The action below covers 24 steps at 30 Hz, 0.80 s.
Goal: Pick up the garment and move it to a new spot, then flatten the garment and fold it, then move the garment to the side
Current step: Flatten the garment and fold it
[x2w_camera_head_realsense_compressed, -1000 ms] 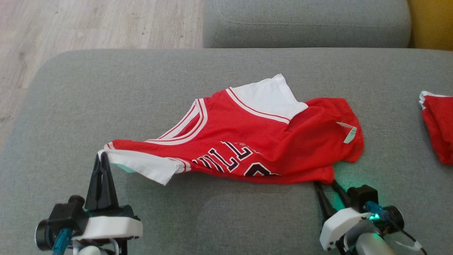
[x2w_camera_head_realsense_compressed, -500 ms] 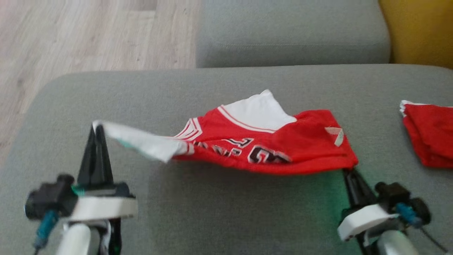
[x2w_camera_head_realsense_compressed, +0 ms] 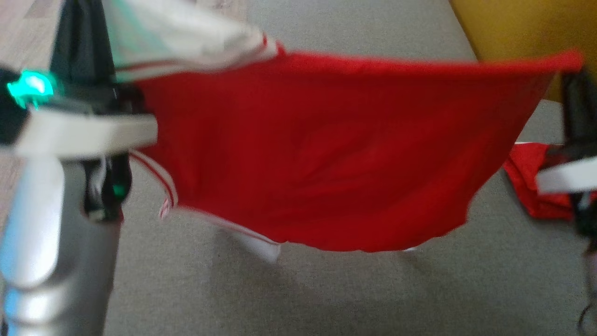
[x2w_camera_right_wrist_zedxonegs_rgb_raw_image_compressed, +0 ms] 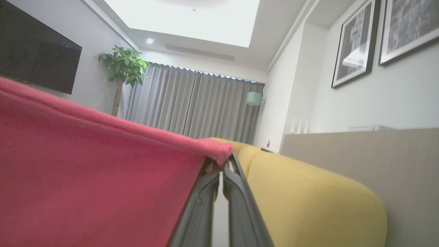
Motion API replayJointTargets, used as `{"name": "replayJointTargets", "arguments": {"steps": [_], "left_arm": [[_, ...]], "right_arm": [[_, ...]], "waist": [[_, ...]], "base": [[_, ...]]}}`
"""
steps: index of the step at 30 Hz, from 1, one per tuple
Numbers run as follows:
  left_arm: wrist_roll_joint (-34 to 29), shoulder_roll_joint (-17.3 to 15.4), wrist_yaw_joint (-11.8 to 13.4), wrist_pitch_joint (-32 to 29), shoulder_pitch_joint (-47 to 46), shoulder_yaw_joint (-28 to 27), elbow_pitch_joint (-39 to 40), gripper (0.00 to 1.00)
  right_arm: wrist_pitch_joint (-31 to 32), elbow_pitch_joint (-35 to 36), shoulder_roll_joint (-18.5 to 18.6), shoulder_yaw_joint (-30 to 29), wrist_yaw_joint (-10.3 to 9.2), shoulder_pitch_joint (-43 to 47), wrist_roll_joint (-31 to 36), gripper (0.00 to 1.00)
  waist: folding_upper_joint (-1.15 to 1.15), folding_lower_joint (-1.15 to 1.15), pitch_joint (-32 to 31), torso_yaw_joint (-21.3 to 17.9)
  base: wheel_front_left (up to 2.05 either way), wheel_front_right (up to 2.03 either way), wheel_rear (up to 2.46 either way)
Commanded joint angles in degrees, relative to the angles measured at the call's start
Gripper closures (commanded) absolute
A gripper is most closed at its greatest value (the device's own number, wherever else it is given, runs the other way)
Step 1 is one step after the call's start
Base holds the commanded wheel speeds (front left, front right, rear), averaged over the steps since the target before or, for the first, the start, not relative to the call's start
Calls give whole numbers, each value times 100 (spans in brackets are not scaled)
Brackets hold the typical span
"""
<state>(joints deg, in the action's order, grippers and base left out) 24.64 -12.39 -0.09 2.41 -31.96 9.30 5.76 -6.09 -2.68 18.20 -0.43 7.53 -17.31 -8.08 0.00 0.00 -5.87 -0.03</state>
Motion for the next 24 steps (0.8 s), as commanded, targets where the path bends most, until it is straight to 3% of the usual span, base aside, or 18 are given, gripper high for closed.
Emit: {"name": "replayJointTargets", "arguments": {"steps": [1, 5, 12, 17, 24], "left_arm": [[40, -150, -44, -85, -616, -206, -60, 100], [252, -67, -157, -305, -1444, -184, -968, 100], [48, -69, -349, -271, -2946, 67, -2727, 100], [-220, -10, -420, 222, -4377, 199, -3731, 100], [-275, 238, -527, 1022, -5850, 229, -4673, 100]], "right_arm": [[179, 200, 242, 45, -4, -490, -51, 100], [652, -242, 376, 120, -4, -1328, -365, 100], [917, -1788, 528, 805, -4, -3016, -512, 100], [401, -2774, 499, 847, -4, -4483, -321, 100], [-494, -3676, 485, 675, -4, -5953, 598, 100]], "waist": [[0, 0, 41, -25], [0, 0, 215, -89], [0, 0, 1085, -121], [0, 0, 2071, -60], [0, 0, 2989, 72]], "base": [[0, 0, 0], [0, 0, 0], [0, 0, 0], [0, 0, 0], [0, 0, 0]]}}
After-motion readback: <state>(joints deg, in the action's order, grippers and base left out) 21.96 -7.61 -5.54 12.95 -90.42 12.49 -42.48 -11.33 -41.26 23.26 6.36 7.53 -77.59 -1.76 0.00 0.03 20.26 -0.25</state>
